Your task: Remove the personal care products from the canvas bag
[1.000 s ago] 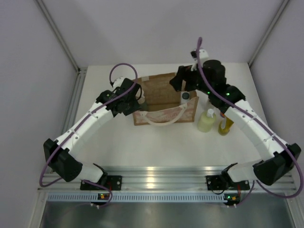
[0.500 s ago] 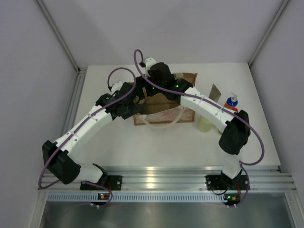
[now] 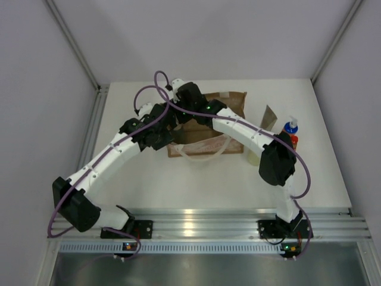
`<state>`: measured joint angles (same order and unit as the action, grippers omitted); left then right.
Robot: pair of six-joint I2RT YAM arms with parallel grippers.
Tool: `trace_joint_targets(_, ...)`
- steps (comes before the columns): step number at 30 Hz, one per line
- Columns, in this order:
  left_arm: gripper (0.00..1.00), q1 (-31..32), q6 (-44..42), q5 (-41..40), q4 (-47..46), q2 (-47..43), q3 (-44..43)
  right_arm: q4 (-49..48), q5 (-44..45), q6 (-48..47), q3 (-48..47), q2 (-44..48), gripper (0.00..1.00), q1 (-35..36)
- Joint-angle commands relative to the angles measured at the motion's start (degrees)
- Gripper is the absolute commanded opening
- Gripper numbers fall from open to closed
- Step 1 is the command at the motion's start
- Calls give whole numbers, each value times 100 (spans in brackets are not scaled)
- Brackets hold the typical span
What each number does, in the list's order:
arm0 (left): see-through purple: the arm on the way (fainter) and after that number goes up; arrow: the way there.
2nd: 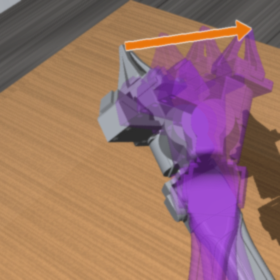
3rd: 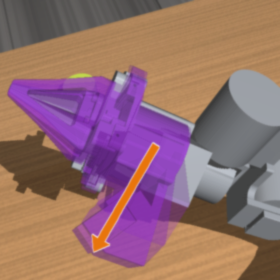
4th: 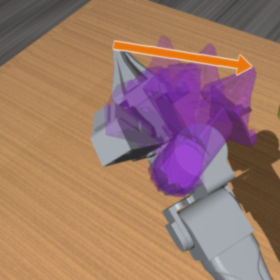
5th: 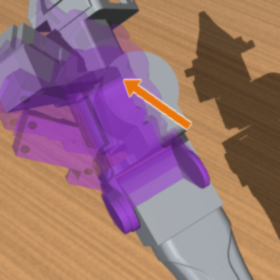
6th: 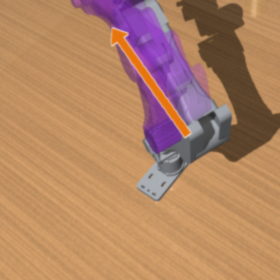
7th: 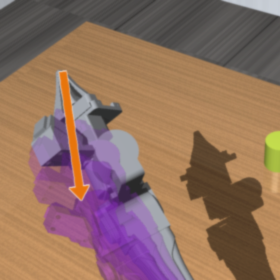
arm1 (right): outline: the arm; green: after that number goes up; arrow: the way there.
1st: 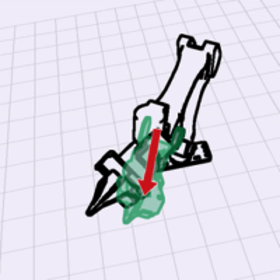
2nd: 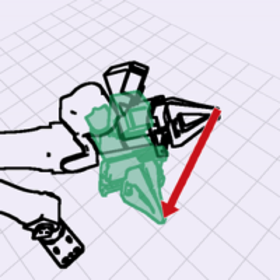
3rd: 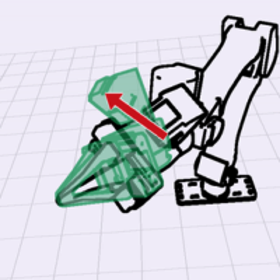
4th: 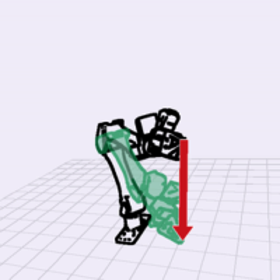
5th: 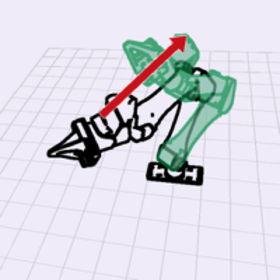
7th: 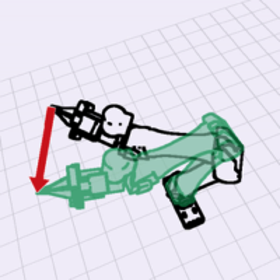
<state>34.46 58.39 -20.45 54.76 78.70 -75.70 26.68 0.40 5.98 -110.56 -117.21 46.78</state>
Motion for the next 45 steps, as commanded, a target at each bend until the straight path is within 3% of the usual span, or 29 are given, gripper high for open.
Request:
trace_joint_targets(1, 34, -27, -73, -47, 105, 5, -129, -13, -5, -123, -238, -135, 79, 164)
trace_joint_targets(6, 34, -36, -135, -21, 96, 93, -296, -22, -14, -211, -167, -206, 75, 208)
trace_joint_targets(10, 34, -36, -170, -47, 96, 111, -340, -22, -5, -255, -185, -276, 57, 217)
trace_joint_targets(13, 34, -44, -153, -56, 96, 111, -331, -31, -5, -255, -141, -268, 52, 217)
trace_joint_targets(16, 34, -44, -135, -56, 96, 111, -322, -22, -5, -307, -97, -241, 41, 217)
trace_joint_targets(22, 34, -44, -135, -56, 96, 111, -340, -22, 214, -387, -88, 4, 0, 217)
trace_joint_targets(30, 34, -36, -117, -65, 87, 85, -358, -13, 855, -317, -44, 611, 0, 208)
trace_joint_targets(45, 34, -44, -117, -56, 79, 76, -358, 347, 1269, -317, 70, 1674, 0, 182)
